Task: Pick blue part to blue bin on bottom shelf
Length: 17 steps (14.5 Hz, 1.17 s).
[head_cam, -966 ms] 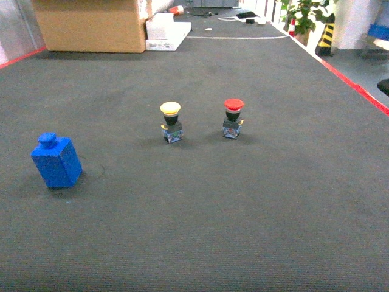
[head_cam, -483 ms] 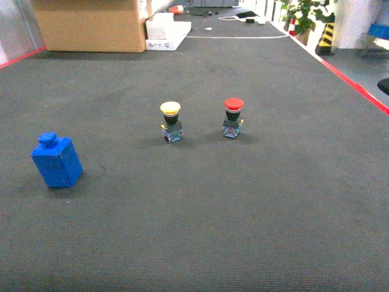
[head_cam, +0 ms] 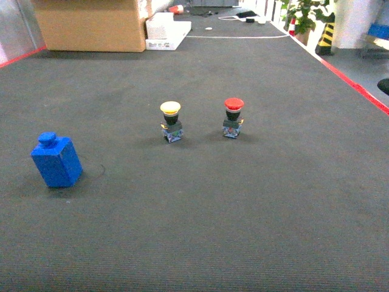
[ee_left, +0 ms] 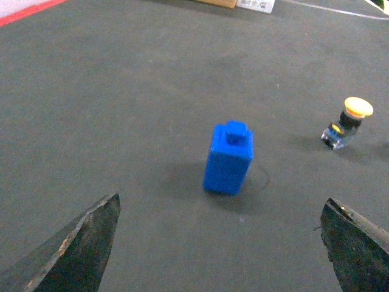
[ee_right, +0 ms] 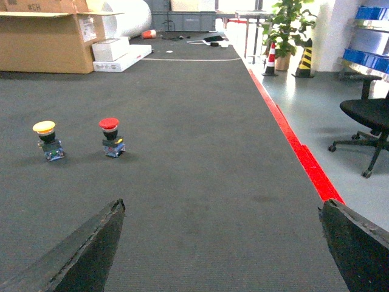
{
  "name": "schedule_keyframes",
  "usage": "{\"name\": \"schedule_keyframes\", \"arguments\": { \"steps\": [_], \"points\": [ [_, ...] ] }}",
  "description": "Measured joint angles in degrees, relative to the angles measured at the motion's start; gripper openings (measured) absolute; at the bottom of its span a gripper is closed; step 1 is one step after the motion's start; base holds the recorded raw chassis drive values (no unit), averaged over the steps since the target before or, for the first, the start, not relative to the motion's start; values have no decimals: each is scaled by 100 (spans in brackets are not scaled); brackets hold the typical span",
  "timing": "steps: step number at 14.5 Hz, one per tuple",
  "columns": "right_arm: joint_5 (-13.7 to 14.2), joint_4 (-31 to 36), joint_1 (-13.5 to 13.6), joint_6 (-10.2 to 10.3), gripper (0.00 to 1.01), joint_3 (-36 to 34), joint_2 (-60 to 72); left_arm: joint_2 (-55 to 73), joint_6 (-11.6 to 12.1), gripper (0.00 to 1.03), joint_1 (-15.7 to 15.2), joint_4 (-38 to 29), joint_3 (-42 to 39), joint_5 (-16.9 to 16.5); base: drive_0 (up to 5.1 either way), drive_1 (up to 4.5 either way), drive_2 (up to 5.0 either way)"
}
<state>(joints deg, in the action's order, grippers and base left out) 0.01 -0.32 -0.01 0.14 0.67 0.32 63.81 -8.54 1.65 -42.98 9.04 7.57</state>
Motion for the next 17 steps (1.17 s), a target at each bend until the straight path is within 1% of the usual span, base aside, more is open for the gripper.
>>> {"name": "schedule_keyframes", "arguments": {
  "steps": [2, 3, 4, 6, 8, 10, 13, 14, 15, 17],
  "points": [
    [-2, 2, 0, 0, 98, 0, 0, 1346, 55, 98, 61, -824, 538, -328, 0, 0, 0],
    [0, 2, 0, 0, 98, 0, 0, 2173, 90, 98, 74, -1038, 892, -470, 0, 0, 0],
    [-2, 2, 0, 0, 98, 0, 0, 2715, 114, 98, 103, -1156, 1121, -470, 0, 0, 0],
    [0, 2, 0, 0, 98, 0, 0, 3486, 146, 98, 109, -1196, 1550, -494, 0, 0, 0],
    [-2, 4, 0, 0, 98, 0, 0, 4295, 184, 98, 37, -1156, 2218, -487, 0, 0, 0],
    [-2, 4, 0, 0, 98, 0, 0, 4983, 299, 98, -26, -1097, 2804, -468, 0, 0, 0],
    [0, 2, 0, 0, 98, 0, 0, 5781, 450, 98, -98, -1067, 3451, -476, 0, 0, 0],
    [0, 4, 0, 0, 98, 0, 0, 5954, 516, 98, -109, -1056, 3613, -400, 0, 0, 0],
    [-2, 2, 0, 0, 98, 0, 0, 5987, 575, 93, -129, -953, 3674, -372, 0, 0, 0],
    [0, 2, 0, 0, 98, 0, 0, 5987, 616, 71, -133, -994, 3676, -352, 0, 0, 0]
  ]
}}
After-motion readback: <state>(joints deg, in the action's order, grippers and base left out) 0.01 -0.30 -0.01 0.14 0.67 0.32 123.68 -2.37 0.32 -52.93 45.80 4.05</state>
